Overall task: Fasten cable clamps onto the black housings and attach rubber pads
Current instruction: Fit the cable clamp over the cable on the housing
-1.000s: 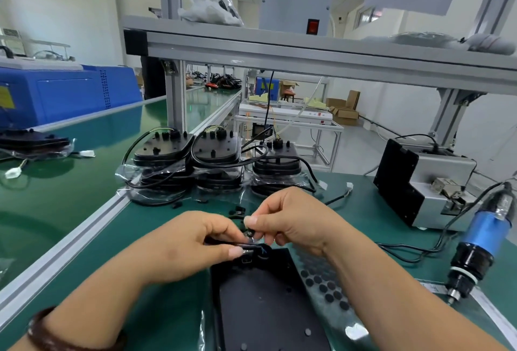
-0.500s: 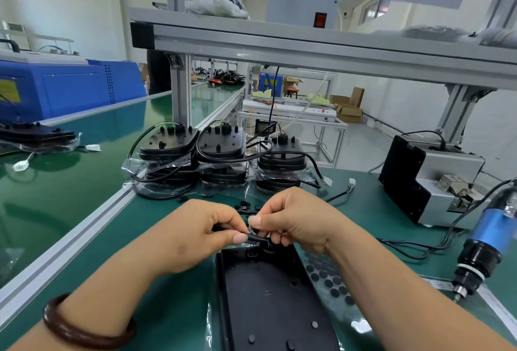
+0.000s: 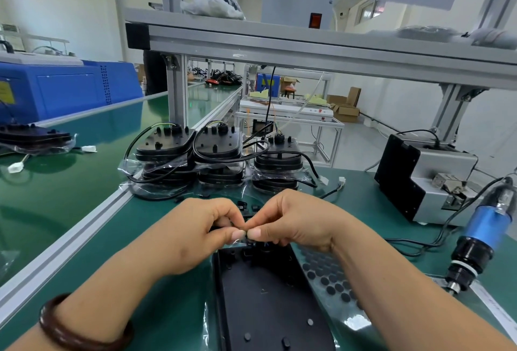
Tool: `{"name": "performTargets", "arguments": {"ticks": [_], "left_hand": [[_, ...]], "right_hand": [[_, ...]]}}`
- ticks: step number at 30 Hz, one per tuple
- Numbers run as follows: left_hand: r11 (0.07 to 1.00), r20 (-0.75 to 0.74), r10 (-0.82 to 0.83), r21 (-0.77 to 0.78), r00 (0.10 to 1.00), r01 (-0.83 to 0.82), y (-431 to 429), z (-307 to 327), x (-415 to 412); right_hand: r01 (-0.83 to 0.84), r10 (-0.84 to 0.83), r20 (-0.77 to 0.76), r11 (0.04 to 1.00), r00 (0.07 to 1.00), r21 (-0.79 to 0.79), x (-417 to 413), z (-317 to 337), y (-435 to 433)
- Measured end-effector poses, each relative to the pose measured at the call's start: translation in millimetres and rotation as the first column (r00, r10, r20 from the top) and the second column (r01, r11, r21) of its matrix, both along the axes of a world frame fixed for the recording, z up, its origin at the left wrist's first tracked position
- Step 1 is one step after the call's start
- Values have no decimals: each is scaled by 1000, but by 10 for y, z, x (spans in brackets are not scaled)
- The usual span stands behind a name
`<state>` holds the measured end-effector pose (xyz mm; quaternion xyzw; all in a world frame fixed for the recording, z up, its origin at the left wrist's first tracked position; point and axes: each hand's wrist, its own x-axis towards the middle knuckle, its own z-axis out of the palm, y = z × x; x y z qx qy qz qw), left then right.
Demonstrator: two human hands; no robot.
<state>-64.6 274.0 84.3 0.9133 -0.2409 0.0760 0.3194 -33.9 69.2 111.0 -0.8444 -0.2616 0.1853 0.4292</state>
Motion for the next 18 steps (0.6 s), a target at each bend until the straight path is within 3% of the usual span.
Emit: {"name": "performTargets", "arguments": {"ticks": [3, 9, 13, 18], "left_hand": [[999, -69, -32, 36, 997, 34, -1, 22, -32], [989, -99, -3, 144, 995, 17, 19, 44, -77], [978, -49, 68, 200, 996, -57, -23, 9, -99], [966, 76, 215, 133, 974, -224, -167, -107, -97]], "right_hand": [[7, -7, 28, 999, 1000, -32, -4, 0, 20], [37, 21, 210, 962, 977, -272, -22, 72, 118], [72, 33, 308, 944, 951, -321, -70, 51, 158], [168, -16, 425, 932, 905, -322, -194, -46, 170]]}}
